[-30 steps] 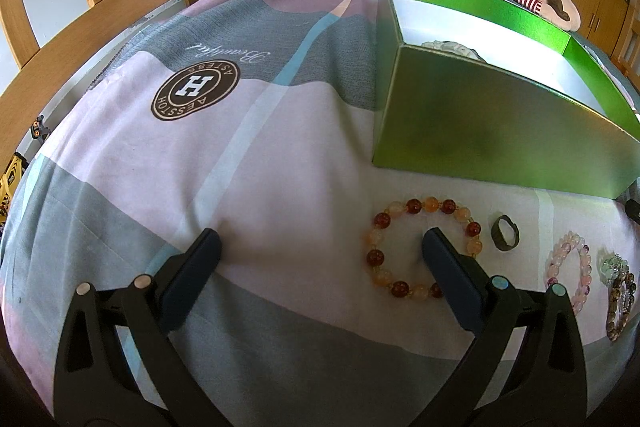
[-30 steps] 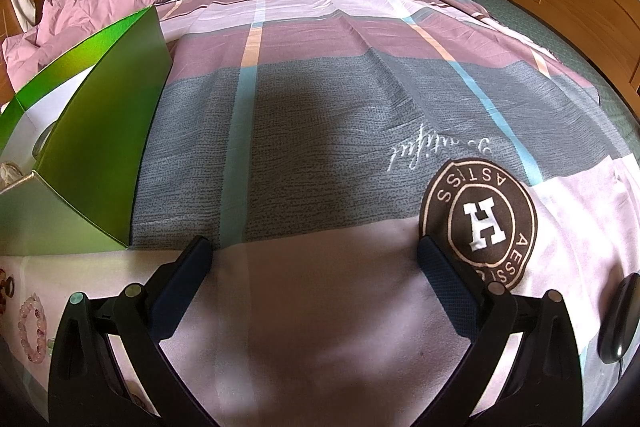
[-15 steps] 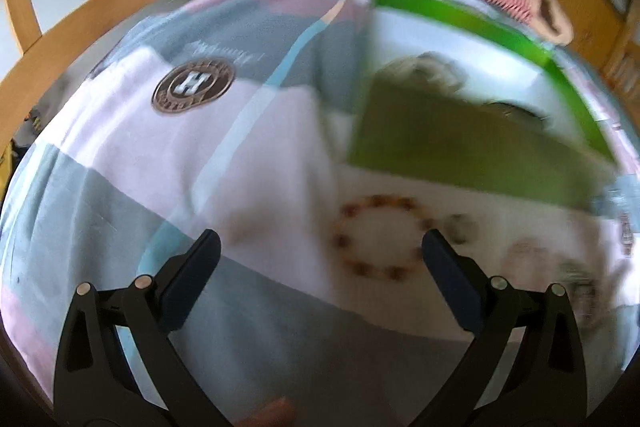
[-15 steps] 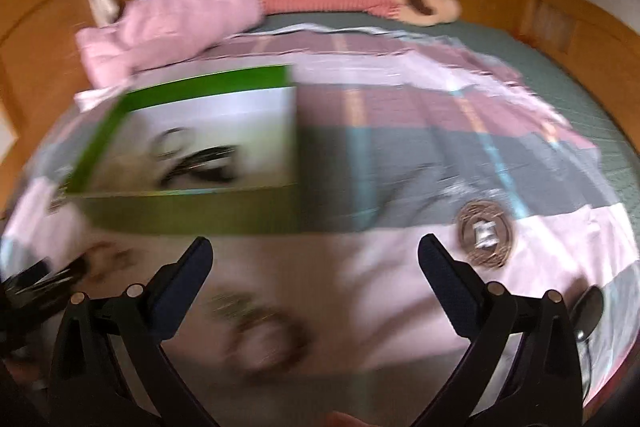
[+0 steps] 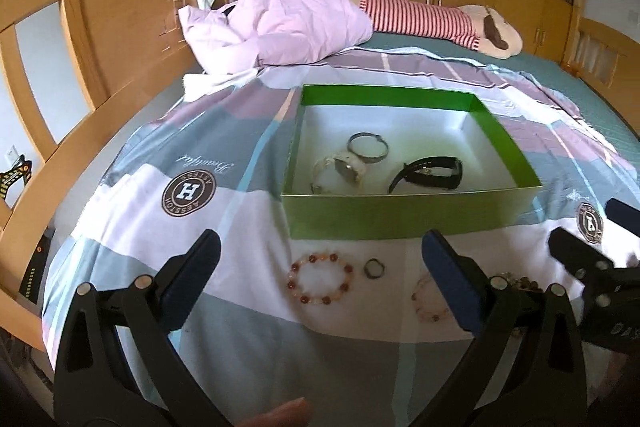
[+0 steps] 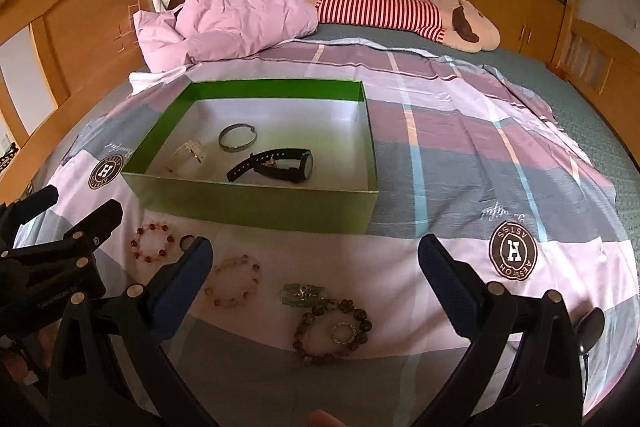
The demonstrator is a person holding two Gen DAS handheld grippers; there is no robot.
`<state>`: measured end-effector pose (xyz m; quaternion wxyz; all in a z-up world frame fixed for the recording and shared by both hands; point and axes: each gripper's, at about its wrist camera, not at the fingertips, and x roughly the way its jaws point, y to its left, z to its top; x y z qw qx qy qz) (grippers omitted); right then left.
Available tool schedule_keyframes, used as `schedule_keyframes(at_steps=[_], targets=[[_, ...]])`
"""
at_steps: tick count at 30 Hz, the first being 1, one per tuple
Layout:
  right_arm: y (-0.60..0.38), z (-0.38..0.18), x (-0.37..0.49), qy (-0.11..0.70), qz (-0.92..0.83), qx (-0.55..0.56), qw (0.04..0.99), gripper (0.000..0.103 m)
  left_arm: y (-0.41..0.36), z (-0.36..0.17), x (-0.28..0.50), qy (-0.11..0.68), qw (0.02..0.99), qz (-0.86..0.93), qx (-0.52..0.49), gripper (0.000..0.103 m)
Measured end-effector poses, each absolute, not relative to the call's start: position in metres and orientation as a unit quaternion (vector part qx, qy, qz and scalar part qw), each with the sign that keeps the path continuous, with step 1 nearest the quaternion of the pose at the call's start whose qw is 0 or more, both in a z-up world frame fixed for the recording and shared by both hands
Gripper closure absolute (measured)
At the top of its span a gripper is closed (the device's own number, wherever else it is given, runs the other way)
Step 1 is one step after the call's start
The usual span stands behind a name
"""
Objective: Organize jewelry
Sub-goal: 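Move the right tool to the dark bead bracelet while the left tool reaches the red-orange bead bracelet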
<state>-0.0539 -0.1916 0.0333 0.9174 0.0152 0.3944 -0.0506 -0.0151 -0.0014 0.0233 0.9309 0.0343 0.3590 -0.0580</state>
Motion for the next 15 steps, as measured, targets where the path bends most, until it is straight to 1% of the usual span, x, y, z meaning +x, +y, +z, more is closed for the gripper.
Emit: schedule_keyframes(at_steps=[4,9,11,13,14,15], targets=[[-0.196,0.029,-0.049,0.405,-0.053,0.014,0.913,0.002,-0.001,0.021,-0.014,0.367,0.927,-0.058,0.043,0.003],[-0.218,0.013,-0.04,0.45,-0.064,0.032,0.89,0.003,0.017,0.012,0.001,0.41,0.91,-0.051,0.031,0.003],[-0.223,0.002,-0.037,0.471,-0.061,0.033,0.88,0.014,0.025,0.007,0.007,0.433,0.9,-0.056,0.019,0.003],[-0.225,-0.007,-0.036,0.487,-0.062,0.035,0.87,0.053,0.03,0.001,0.014,0.457,0.887,-0.065,0.006,0.004],[-0.227,-0.01,-0.036,0.493,-0.065,0.036,0.867,0.061,0.034,-0.002,0.02,0.477,0.876,-0.076,-0.01,0.005],[-0.228,-0.013,-0.036,0.498,-0.066,0.038,0.864,0.071,0.035,-0.003,0.024,0.49,0.866,-0.091,-0.023,0.01]])
